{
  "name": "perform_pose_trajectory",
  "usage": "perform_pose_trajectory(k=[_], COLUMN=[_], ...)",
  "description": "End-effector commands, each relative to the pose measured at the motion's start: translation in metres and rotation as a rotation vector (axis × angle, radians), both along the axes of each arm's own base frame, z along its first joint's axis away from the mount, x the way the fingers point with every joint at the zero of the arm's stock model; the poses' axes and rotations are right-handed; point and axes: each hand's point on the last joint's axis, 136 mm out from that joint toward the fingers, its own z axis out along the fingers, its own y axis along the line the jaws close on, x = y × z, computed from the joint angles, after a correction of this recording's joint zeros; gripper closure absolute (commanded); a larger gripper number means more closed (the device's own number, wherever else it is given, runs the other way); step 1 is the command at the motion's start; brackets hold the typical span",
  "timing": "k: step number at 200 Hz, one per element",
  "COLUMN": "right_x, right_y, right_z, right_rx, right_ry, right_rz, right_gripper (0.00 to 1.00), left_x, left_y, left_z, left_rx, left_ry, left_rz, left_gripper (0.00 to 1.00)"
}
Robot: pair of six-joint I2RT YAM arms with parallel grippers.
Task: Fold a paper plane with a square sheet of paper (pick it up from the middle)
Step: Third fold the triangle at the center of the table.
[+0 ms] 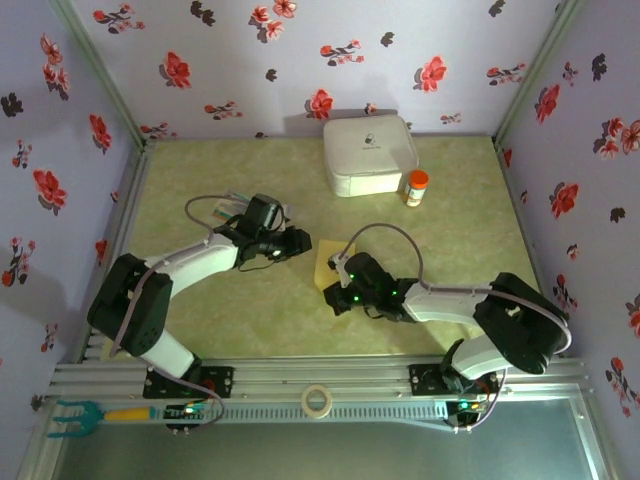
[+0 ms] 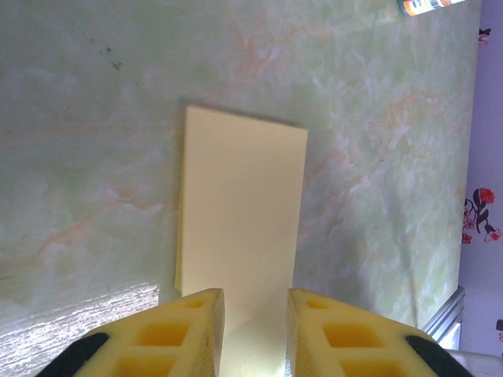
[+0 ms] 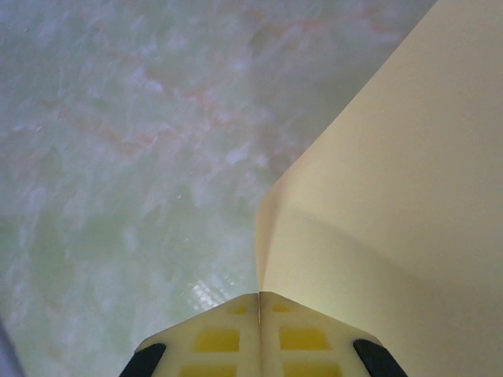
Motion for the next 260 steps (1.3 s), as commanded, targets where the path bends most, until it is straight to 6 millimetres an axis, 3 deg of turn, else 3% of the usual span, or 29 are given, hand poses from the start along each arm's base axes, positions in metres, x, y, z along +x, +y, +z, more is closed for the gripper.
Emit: perform_pose_trajectory(k=[1,48,102,141,181,260], right_x=[-0.012,-0.012,-0.009,-0.007,-0.003,0.010], right_y=[0.011,0.004,0.001,0.000,-0.002,-0.016], right_z=[0.006,0.002,-0.001,-0.001,-0.001,-0.008], right_rx=[0.078,0.078,0.076,0.075,0.070,0.007], right_ry=[0.077,0.047,0.040,0.051,0.062,0.091], right_rz=[0.047,0.042,0.022,0.016,0.013,-0.061], right_gripper=[1.00,1.00,1.00,1.00,1.00,1.00], left_x=[0.006,0.009,0.010,0.003,-0.004,-0.013], left_y=[-0.003,-0.028,-0.049,-0.065,-0.054,-0.045], left_z=[0.013,0.008,-0.037,-0.054,-0.093,-0.113], left_rx=[-0.007,-0.049,0.003,-0.003,0.082,0.117], left_ry=[-0.032,0.009,0.118,0.156,0.231,0.270], left_rz=[-0.027,-0.108,-0.154,-0.200,-0.216,-0.208], left_gripper=[0.75,0.86,0.96,0.97,0.97,0.99])
